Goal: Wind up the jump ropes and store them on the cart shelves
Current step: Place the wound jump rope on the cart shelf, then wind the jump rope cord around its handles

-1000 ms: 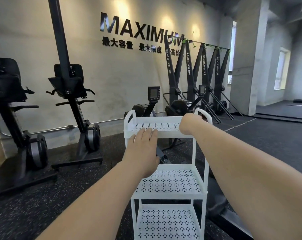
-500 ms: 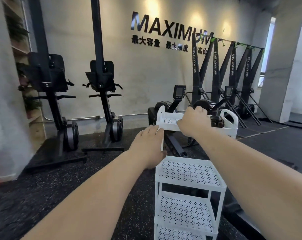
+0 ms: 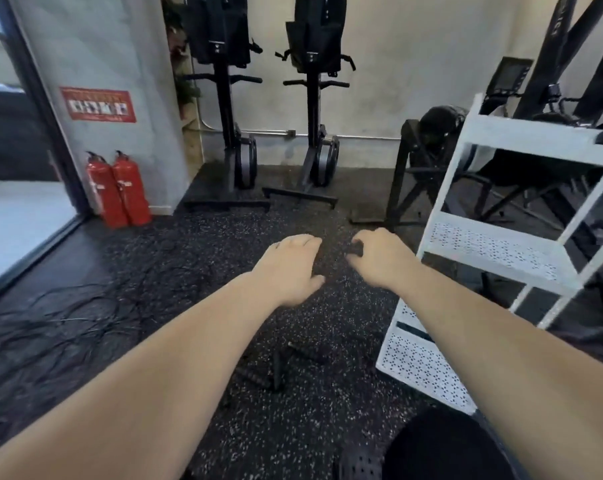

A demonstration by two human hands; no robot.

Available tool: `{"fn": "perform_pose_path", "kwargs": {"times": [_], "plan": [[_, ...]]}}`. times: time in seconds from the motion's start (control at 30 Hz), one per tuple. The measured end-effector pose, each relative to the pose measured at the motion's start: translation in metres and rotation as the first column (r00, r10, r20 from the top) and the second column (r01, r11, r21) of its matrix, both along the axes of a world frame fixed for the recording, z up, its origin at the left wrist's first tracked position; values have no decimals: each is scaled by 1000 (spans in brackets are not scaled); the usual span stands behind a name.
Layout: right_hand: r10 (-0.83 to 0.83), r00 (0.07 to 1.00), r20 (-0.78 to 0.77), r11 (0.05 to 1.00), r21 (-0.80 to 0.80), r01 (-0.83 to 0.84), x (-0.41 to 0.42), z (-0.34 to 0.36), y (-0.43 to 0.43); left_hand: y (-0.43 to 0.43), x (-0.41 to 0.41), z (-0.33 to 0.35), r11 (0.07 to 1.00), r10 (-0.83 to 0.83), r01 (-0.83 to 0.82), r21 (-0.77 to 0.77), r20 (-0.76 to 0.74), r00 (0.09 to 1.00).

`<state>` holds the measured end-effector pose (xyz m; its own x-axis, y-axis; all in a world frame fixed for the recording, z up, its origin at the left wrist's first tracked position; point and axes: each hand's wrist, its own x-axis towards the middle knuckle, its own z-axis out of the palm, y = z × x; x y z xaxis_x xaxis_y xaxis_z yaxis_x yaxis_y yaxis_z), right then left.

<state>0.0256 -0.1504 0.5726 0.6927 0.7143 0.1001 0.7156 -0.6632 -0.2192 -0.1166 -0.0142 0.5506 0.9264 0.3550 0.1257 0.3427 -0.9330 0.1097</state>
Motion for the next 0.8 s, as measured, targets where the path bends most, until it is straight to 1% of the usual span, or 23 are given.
{"fn": "perform_pose_path", "kwargs": {"times": [0.27,0.4,0.53,0.67,0.8], "plan": [[65,988,-140,969,-226,-96,-37,-113,41,41,-49,-111,981,109,-133,-139,-166,980],[70,975,-210,926,-350,-142,-37,-167,64,55,-54,-160,966,123,-178,-187,-274,954],[82,952,-294,861,-461,-216,-26,-221,93,76,-47,-210,943,134,-234,-235,-374,918],[88,932,-352,813,-515,-272,-10,-280,126,99,-35,-263,924,138,-282,-260,-460,877],[73,904,-422,767,-555,-321,6,-342,163,125,-17,-313,920,131,-311,-238,-560,818]]}}
